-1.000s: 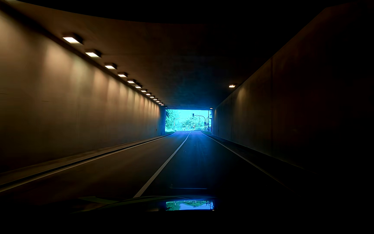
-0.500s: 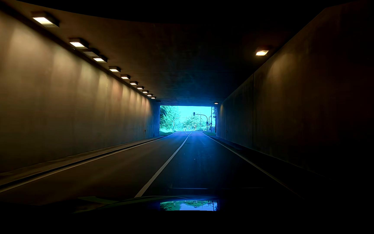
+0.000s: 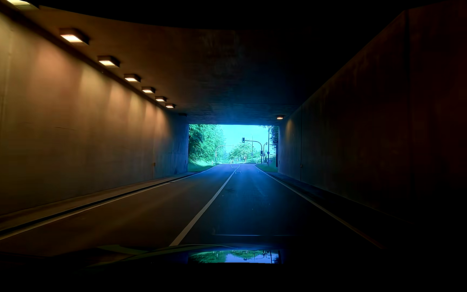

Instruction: Follow the waypoints while adhering to traffic rules and regulations

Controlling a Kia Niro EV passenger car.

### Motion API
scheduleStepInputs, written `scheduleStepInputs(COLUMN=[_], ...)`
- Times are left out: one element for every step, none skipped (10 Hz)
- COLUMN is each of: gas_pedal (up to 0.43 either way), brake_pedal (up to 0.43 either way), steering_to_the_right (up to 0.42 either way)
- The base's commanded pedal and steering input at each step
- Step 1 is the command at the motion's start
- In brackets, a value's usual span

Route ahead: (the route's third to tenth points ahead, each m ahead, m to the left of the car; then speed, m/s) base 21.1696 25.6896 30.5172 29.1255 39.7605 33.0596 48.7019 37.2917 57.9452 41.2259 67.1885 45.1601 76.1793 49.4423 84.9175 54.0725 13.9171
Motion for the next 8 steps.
scheduleStepInputs(gas_pedal=[0.138, 0.138, 0.138, 0.130, 0.130, 0.118, 0.118, 0.118], brake_pedal=[0.000, 0.000, 0.000, 0.000, 0.000, 0.000, 0.000, 0.000], steering_to_the_right=[-0.004, -0.004, -0.004, -0.003, 0.000, 0.003, 0.004, 0.004])
